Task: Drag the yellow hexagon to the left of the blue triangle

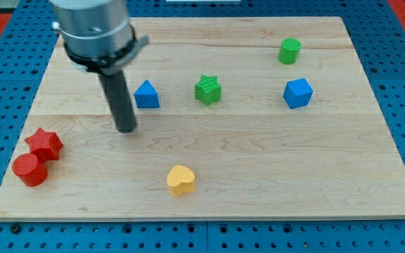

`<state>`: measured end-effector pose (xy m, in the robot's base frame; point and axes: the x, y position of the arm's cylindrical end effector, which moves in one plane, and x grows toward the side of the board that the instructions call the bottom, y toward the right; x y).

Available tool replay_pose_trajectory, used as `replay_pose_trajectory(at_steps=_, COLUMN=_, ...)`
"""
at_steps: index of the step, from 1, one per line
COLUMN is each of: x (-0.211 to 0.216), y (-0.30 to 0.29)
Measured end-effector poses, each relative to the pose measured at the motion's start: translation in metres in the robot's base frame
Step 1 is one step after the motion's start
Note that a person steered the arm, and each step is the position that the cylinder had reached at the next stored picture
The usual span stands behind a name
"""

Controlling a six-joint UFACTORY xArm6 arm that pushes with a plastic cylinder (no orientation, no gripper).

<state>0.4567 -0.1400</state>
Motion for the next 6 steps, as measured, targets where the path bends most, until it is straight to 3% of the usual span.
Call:
replay_pose_trajectory(at_steps=1, x=-0.038, y=-0.042)
replay_pose_trajectory(at_steps=4, x=-0.206, y=-0.002)
replay_pose_trajectory(at_steps=5, x=-0.208, y=-0.036)
replay_pose_trajectory(at_steps=6, x=-0.175, y=-0.067)
